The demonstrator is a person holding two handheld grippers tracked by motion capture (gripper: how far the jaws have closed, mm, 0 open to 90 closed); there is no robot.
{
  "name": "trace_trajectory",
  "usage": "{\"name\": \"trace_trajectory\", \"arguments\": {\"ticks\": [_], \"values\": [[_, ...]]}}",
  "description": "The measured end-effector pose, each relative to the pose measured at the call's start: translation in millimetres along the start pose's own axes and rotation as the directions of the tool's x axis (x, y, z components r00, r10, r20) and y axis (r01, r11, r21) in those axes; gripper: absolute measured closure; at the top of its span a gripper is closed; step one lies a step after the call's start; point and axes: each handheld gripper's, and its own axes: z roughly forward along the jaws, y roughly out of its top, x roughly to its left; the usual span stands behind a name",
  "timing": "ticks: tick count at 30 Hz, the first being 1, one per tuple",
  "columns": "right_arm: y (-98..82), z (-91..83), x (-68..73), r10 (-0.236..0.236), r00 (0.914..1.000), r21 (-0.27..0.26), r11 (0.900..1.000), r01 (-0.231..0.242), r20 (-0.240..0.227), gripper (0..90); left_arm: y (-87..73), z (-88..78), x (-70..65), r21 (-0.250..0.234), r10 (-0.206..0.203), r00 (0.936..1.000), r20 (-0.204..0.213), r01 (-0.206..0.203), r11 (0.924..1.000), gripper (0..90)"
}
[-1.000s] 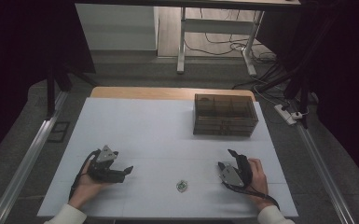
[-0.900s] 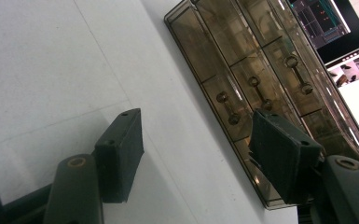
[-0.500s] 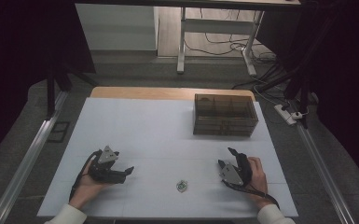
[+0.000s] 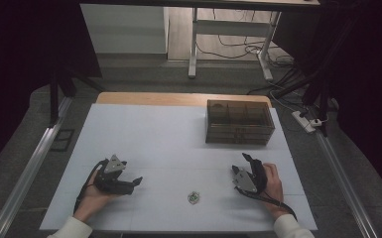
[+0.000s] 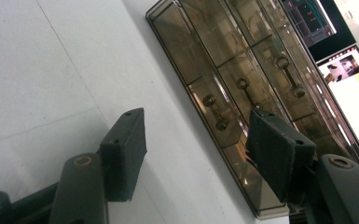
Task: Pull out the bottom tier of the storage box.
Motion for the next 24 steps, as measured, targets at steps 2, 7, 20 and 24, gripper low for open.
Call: {"name": "trace_trajectory", "arguments": {"ticks": [2, 7, 20, 24], "values": [[0.4, 2.2, 1.0, -0.009, 1.0, -0.002, 1.0, 0.009, 0.001, 38.0, 0.0, -0.1, -0.1, 0.0, 0.0, 1.0, 0.0, 0.0, 1.0, 16.6], [0.3, 5.1, -0.7, -0.009, 0.9999, 0.002, 1.0, 0.009, 0.01, 38.5, 0.0, -0.1, -0.1, 0.001, 0.001, 1.0, -0.001, -0.001, 1.0, 16.5], [-2.4, 12.6, -5.7, -0.001, 0.9996, 0.006, 1.0, 0.001, 0.029, 39.7, -0.2, 0.4, 0.0, 0.005, 0.001, 1.0, 0.0, -0.001, 1.0, 16.5], [-3.4, 15.1, -7.9, -0.003, 0.9993, 0.008, 1.0, 0.002, 0.036, 40.3, -0.2, 0.2, -0.1, 0.005, 0.001, 1.0, -0.001, -0.001, 1.0, 16.5]]}}
